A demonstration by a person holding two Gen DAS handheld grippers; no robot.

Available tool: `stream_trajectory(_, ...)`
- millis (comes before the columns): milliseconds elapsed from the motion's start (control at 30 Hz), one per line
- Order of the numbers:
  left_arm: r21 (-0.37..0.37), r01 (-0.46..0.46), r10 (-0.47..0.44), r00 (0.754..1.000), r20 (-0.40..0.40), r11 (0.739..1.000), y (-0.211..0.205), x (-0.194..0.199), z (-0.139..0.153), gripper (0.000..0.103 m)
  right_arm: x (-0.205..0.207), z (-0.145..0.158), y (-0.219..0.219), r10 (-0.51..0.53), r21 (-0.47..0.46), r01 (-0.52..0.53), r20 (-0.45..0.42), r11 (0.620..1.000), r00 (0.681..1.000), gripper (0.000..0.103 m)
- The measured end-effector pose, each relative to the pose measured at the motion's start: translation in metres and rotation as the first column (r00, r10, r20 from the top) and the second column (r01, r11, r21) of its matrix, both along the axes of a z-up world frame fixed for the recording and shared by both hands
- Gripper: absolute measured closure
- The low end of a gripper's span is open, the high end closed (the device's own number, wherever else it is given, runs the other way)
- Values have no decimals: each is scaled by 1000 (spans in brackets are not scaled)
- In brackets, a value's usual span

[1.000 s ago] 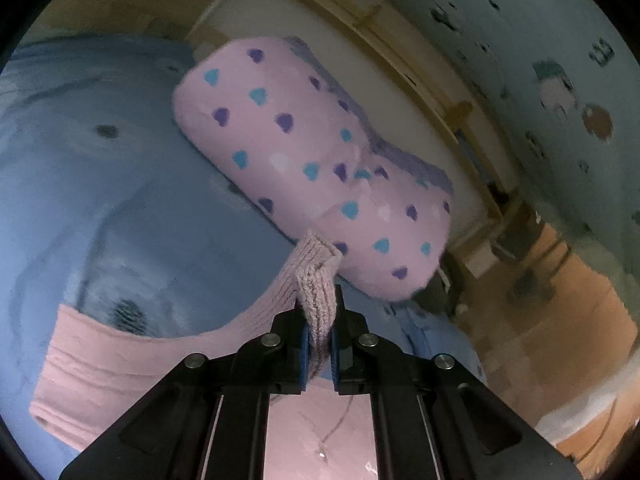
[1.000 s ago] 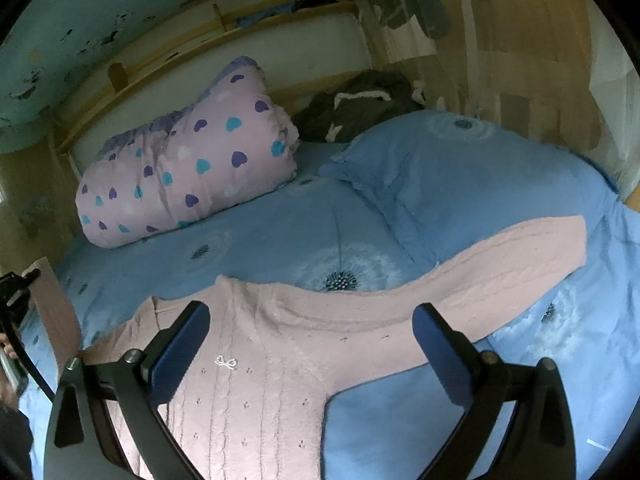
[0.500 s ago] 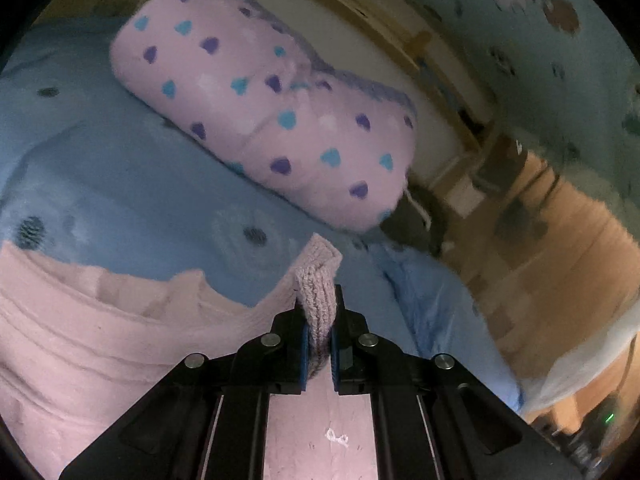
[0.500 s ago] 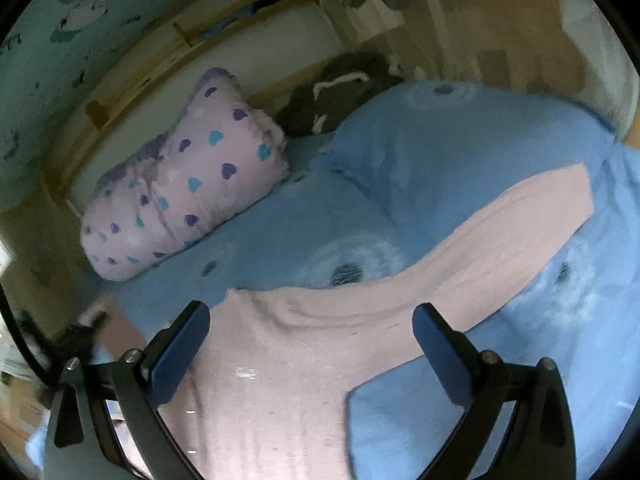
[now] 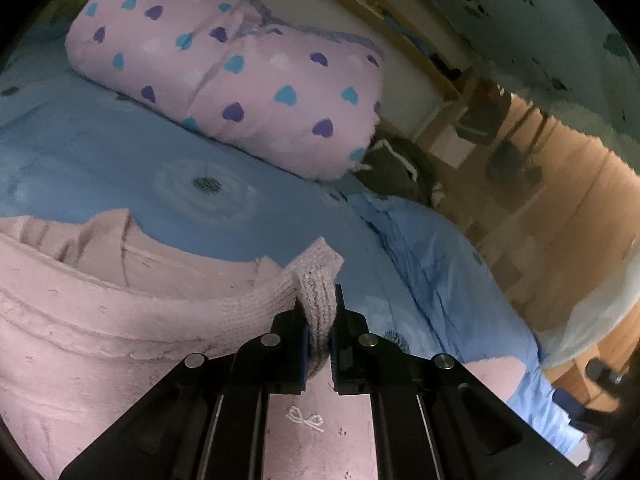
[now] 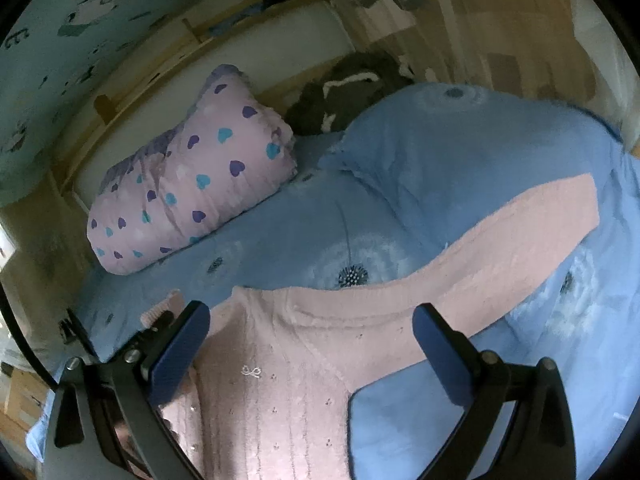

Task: Fold small clothes
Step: 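Lift the cuff with the left tool and lay the sleeve across the cardigan body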

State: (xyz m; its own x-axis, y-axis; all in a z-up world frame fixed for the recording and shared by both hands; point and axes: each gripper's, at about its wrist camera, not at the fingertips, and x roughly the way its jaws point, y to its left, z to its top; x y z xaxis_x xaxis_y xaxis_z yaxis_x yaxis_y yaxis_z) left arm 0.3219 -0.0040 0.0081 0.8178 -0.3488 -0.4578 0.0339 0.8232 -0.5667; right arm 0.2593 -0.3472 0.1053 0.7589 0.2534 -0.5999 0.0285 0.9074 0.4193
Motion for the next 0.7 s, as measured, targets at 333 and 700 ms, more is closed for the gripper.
stream_trajectory(333, 75, 49, -46, 998, -47, 996, -40, 5, -30, 101, 0, -3, -7, -8, 19, 8, -9, 1000, 1000, 0)
stream_trajectory(700, 111, 87, -73, 990, -125, 990, -62, 5, -64, 101, 3, -8, -5, 0, 23, 1, -29, 1000, 1000, 0)
